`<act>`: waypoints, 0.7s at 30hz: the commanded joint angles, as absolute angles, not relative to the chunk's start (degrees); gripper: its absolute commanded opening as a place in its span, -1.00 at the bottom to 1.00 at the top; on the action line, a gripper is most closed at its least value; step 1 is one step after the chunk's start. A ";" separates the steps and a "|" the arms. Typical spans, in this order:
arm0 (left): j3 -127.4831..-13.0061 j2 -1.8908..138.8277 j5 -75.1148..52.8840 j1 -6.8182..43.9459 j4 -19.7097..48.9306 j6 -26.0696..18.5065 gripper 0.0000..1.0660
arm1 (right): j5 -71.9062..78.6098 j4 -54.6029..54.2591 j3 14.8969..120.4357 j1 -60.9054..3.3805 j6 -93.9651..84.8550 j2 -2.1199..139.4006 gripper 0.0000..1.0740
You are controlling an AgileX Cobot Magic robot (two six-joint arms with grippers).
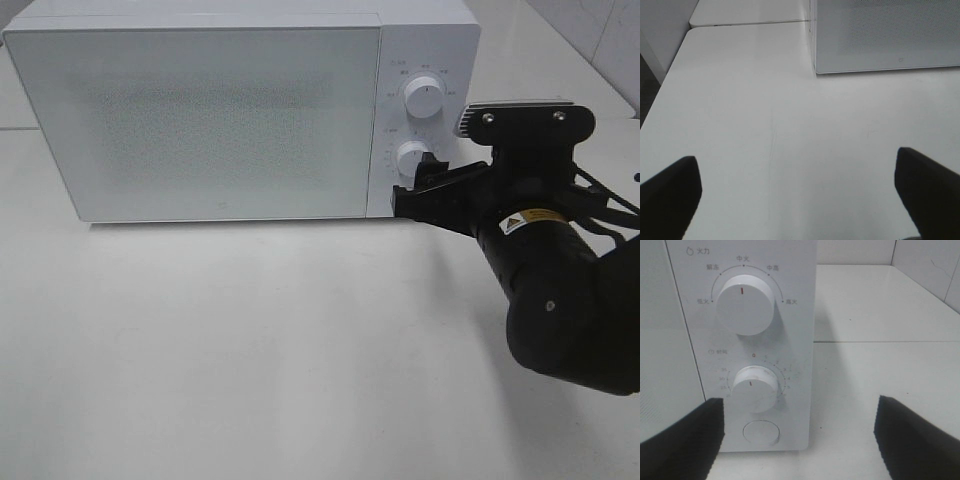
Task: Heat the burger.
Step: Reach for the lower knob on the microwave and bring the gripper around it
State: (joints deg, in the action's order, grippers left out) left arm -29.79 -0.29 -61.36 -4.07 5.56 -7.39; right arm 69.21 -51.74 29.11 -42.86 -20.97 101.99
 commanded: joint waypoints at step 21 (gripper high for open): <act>-29.68 -1.43 -61.42 -4.18 5.73 -6.99 0.83 | 80.04 -50.48 44.29 -39.88 -21.20 116.43 0.42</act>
